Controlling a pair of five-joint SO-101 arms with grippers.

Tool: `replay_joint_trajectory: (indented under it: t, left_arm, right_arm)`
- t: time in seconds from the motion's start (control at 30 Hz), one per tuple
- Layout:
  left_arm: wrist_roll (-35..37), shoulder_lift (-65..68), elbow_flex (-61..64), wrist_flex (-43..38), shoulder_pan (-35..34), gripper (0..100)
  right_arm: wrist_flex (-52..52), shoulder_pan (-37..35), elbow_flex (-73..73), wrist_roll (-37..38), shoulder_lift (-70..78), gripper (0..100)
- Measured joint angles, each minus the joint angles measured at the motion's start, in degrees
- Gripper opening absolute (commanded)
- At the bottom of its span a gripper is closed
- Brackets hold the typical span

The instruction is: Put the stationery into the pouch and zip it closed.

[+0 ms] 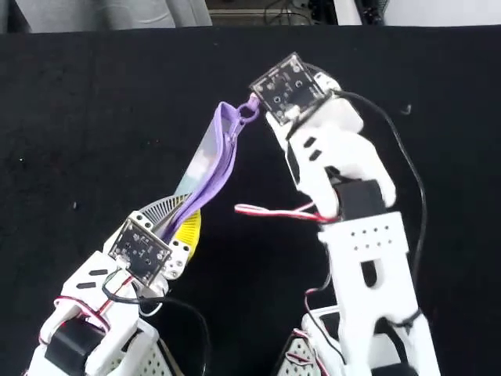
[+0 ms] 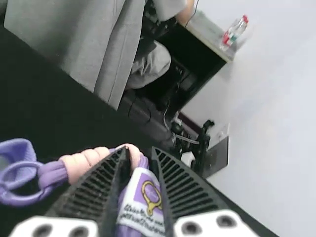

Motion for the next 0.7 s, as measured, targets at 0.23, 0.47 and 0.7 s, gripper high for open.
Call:
replay_joint_trajectory:
  t: [0.23,0.47,0.7]
  left_arm:
    - [0.4,0.0,0.1,0.0,0.0,3]
    - [0.7,0.0,0.2,0.0,0.0,3]
    - [0.7,0.1,0.7,-0.1,0.0,3]
  right_arm:
    - [-1.1,0.0,-4.0,0.0,10.5,1.1]
    - [-1.1,1.1,-14.7,-0.3,26.2,1.1]
    - [-1.1,4.8,-25.1,-0.4,42.5,1.1]
